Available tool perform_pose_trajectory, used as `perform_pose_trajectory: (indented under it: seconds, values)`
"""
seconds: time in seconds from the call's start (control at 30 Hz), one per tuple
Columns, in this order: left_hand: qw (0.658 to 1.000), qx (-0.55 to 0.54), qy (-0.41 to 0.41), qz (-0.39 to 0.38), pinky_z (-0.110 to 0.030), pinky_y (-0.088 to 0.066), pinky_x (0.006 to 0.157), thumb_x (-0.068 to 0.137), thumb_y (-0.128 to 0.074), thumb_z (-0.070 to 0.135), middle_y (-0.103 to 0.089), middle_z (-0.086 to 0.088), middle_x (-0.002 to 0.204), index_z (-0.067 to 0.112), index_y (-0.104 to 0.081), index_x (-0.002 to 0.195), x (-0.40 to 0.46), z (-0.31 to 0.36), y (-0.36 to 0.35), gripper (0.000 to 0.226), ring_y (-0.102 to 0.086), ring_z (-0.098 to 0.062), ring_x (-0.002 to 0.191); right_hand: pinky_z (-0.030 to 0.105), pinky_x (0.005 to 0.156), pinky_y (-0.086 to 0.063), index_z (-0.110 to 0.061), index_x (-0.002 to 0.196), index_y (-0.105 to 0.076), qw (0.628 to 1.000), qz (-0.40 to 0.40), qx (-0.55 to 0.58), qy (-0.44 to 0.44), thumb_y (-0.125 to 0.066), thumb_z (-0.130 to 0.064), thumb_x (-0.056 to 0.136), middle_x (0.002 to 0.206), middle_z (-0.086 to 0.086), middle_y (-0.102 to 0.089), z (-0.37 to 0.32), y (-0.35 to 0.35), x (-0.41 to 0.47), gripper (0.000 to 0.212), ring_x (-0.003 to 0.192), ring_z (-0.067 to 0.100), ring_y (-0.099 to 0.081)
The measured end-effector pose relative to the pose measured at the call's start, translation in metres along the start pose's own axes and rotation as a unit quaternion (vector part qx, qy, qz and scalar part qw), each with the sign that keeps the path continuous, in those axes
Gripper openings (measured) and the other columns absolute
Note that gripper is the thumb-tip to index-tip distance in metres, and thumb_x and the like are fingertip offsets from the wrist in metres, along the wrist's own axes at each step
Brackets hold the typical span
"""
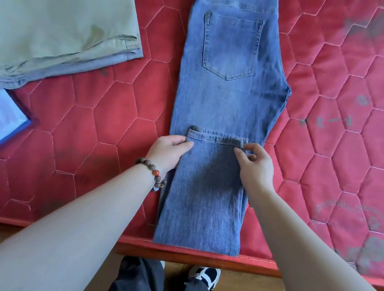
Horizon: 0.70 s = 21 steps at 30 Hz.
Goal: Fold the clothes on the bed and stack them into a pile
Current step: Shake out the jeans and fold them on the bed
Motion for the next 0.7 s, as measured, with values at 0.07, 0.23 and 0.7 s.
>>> perform_pose_trajectory:
  seconds: [0.07, 0.23, 0.7]
  values:
    - [1.000, -0.016, 0.015, 0.000, -0.008, -0.041, 0.044, 0.087, -0.069, 0.019, -0.068, 0.012, 0.062, 0.018, -0.076, 0.087, 0.004, -0.002, 0.001, 0.007, -0.055, 0.003, 0.046, 0.013, 0.038, -0.031, -0.025, 0.091, -0.059, 1.000, 0.021, 0.019, -0.009, -0.062, -0.028, 0.092, 0.067, -0.005, -0.050, 0.001, -0.002, 0.004, 0.004, 0.042, 0.002, -0.039]
    - [0.998, -0.018, 0.043, 0.041, -0.047, -0.055, 0.092, 0.069, -0.082, 0.027, -0.075, -0.008, 0.094, 0.010, -0.074, 0.104, 0.004, -0.002, -0.006, 0.039, -0.071, -0.025, 0.095, 0.009, 0.042, -0.034, -0.029, 0.084, -0.055, 0.997, 0.057, 0.036, -0.045, -0.060, -0.029, 0.093, 0.076, -0.004, -0.057, 0.002, -0.002, 0.003, 0.010, 0.060, 0.008, -0.049]
    - [0.991, -0.027, -0.115, 0.054, -0.034, -0.052, 0.076, 0.075, -0.073, 0.031, -0.075, -0.003, 0.087, 0.028, -0.074, 0.086, 0.020, 0.075, 0.017, 0.012, -0.070, -0.021, 0.082, 0.016, 0.052, -0.045, -0.026, 0.076, -0.064, 0.994, -0.007, 0.099, 0.035, -0.071, -0.028, 0.086, 0.060, -0.019, -0.063, -0.063, 0.014, 0.026, 0.012, 0.053, -0.003, -0.055]
Point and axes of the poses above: each hand's wrist, its own x-axis towards the middle knuckle, its own y-axis out of the back of the hand, z = x × y, the point moved 1 cm from there along x, towards the middle knuckle
